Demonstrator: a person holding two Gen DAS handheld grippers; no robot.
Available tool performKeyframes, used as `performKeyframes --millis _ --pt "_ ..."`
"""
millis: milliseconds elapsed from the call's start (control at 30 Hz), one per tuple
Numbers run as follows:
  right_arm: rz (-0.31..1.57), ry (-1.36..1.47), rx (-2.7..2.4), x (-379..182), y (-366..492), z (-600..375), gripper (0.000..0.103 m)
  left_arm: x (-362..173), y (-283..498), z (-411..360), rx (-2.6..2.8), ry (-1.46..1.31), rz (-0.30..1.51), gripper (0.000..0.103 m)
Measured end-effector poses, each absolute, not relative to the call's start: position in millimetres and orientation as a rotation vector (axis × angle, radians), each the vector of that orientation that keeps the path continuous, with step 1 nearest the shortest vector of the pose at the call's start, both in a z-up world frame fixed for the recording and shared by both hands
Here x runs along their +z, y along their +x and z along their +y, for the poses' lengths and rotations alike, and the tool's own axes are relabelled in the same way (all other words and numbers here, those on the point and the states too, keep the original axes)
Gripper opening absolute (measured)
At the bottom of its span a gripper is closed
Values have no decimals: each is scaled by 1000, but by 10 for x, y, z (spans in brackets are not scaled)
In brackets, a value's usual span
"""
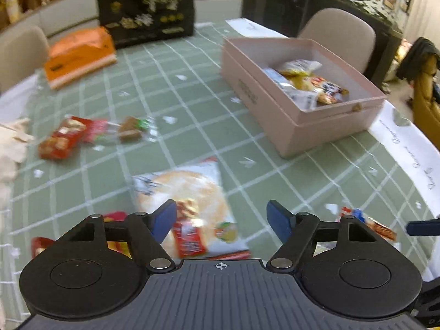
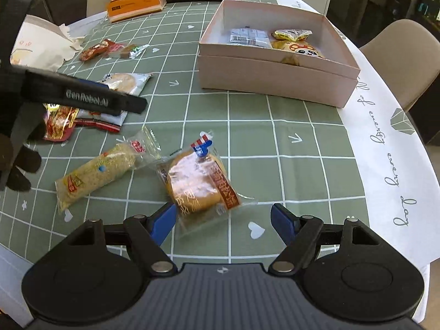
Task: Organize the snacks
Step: 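Grasp the rice cracker bag with the left tool and lift it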
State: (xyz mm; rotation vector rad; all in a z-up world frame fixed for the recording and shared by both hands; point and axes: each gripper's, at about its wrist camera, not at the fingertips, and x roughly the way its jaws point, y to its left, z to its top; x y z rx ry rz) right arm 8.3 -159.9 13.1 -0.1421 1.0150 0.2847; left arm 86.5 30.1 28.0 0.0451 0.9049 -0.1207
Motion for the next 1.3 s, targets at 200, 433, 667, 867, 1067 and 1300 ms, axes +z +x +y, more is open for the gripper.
performKeyframes --millis 200,433,667,867,1067,1300 --pt "1021 -136 281 110 76 -1609 76 222 931 664 -36 -59 964 78" --pt "1041 -141 289 51 54 -1569 76 100 1032 473 -89 -40 993 84" --pt "1029 -167 295 64 -4 -1520 76 93 1016 444 -91 -54 954 77" --pt "940 -144 332 424 174 -1520 76 348 562 700 -97 -145 879 77" --pt "863 -175 463 843 762 -907 76 533 -185 1208 -10 -332 827 77" --pt "905 -207 701 737 1815 707 77 474 -793 1606 105 -431 841 77"
